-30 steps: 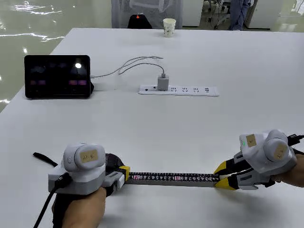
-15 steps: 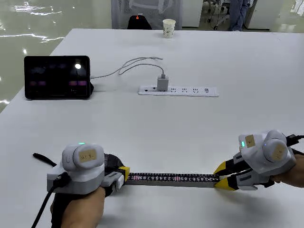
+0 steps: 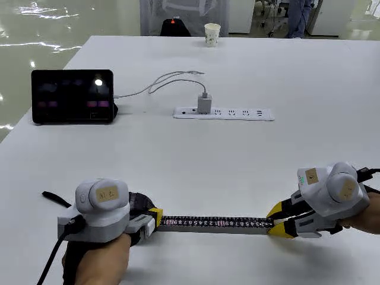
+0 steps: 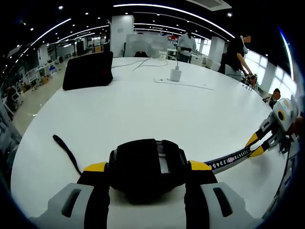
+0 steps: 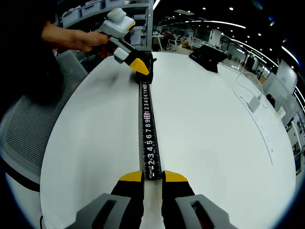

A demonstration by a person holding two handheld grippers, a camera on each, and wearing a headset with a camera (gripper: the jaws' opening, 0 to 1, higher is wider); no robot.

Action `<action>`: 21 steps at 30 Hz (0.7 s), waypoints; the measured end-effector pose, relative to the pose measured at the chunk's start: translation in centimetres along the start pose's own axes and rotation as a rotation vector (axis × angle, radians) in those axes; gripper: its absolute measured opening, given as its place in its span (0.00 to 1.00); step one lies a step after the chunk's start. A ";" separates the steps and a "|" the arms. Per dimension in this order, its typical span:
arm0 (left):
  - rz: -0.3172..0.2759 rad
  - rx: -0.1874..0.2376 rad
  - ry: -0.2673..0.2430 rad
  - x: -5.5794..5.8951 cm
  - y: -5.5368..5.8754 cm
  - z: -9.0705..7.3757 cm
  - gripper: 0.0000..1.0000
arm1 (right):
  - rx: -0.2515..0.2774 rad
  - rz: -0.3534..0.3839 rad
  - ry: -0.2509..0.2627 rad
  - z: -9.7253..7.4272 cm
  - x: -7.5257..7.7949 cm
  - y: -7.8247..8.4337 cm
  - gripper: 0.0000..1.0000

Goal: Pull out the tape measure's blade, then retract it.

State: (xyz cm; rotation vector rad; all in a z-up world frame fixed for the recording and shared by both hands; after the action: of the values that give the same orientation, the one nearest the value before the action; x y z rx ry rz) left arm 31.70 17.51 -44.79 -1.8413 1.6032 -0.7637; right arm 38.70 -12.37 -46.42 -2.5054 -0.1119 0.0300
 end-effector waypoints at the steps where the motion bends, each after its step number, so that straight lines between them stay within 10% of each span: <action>1: 0.001 0.000 0.000 0.0 0.0 0.0 0.58 | 0.002 -0.002 -0.001 0.1 0.0 -0.1 0.10; 21: -0.005 -0.003 0.008 -0.1 0.0 0.0 0.58 | 0.009 -0.002 -0.012 1.3 0.1 -1.5 0.10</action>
State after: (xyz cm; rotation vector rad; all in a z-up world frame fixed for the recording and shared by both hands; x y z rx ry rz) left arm 31.68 17.63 -44.81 -1.8470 1.6061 -0.7718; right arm 38.61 -10.40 -46.54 -2.4959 -0.1191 0.0445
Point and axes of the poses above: the centre of the closed fingertips' face, and the gripper's own axes: z roughly forward along the fingers, x roughly to its right, y roughly out of its underside, the point moved 7 cm from there along -z, roughly backward along the fingers, and after that the axes turned 2 degrees about -y, right-handed, at the moved point
